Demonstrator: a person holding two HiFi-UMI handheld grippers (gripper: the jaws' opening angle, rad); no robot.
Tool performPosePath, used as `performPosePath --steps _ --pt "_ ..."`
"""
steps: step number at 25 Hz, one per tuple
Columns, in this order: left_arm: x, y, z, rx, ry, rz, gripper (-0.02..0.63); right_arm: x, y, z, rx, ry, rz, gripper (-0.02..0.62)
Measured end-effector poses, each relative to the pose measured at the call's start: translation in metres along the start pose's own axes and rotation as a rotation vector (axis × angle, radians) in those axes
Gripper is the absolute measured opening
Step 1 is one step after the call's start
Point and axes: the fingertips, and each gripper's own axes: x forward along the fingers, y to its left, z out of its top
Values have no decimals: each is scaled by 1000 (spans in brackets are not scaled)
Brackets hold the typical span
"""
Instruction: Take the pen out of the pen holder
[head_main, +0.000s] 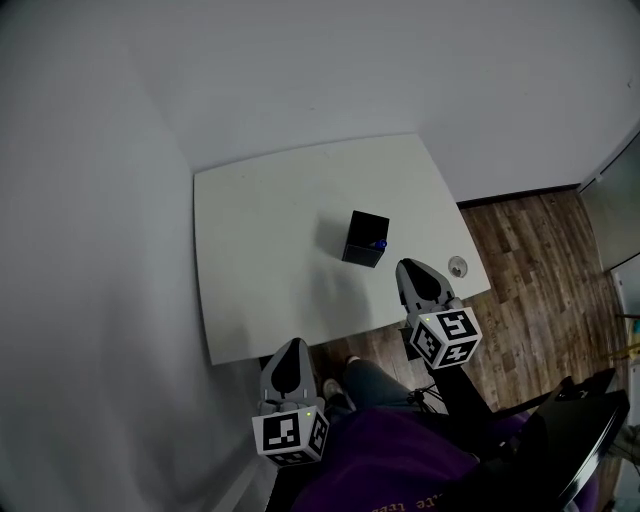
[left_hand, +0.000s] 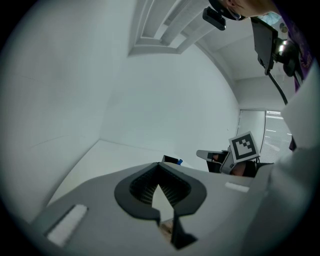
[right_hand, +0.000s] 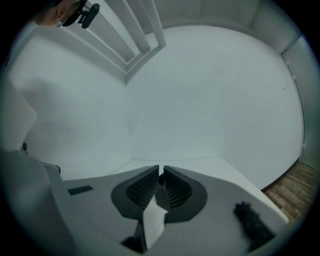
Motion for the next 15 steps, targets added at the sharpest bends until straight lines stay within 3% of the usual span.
performPosePath --steps 5,15 --pt "13 -3 3 -5 6 23 6 22 -13 -10 -6 47 25 77" --pt "37 -3 19 -4 14 67 7 64 -17 -35 -66 155 88 97"
